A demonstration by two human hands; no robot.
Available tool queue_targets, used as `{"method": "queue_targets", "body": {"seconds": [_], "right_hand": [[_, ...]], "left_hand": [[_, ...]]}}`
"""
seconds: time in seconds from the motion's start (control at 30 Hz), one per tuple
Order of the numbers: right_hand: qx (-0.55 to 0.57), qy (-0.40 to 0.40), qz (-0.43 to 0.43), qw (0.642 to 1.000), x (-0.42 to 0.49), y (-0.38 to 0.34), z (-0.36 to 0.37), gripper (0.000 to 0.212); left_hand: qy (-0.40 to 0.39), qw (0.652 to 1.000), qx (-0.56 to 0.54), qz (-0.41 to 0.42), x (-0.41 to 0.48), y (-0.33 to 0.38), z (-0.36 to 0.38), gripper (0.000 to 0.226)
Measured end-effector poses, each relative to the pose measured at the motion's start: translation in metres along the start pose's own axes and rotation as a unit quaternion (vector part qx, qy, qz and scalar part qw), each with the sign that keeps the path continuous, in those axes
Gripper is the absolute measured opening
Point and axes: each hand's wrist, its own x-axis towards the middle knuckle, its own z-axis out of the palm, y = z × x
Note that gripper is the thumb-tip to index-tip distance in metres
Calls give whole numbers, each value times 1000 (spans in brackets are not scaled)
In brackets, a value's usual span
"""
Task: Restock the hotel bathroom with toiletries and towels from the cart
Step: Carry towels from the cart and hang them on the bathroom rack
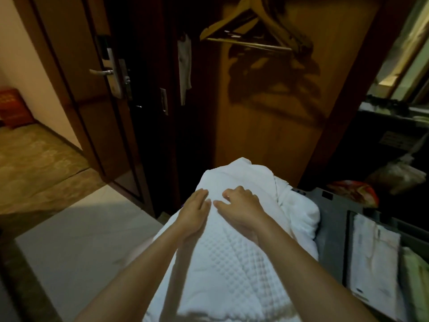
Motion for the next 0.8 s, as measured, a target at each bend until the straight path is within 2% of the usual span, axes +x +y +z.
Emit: {"method": "queue_targets", "body": {"seconds": [0.1, 0.2, 0.27, 0.37, 0.43, 0.53, 0.6, 0.67, 0.73, 0.8], "right_hand": [[-80, -9, -8, 997, 8, -6, 6, 63], [-95, -27, -8, 995, 12, -12, 4, 63], [-91, -39, -7, 995, 9, -13, 1, 55], [-81, -43, -21, 996, 1, -12, -7, 27], [-45, -45, -16, 998, 2, -7, -17, 14], [134, -22, 37, 990, 7, 13, -45, 14], [271, 24, 86, 958, 3, 41, -64, 11], [378, 49, 152, 912, -12, 72, -68, 12], [439, 54, 217, 870, -31, 92, -56, 25], [510, 39, 255, 821, -49, 99, -44, 24]], "left_hand": [[36, 999, -24, 0, 2, -8, 8, 42], [30, 999, -41, 11, 2, -11, 11, 42], [31, 998, -52, 13, 4, -13, 11, 42], [37, 997, -59, 13, 2, -13, 11, 41], [45, 997, -61, 11, 1, -13, 11, 41], [48, 997, -60, 6, 0, -11, 9, 41], [48, 997, -54, 7, 0, -9, 10, 41], [53, 998, -42, 11, 0, -7, 11, 40], [61, 998, -31, 12, 0, -5, 11, 40], [64, 998, -24, 9, -1, -4, 11, 40]]}}
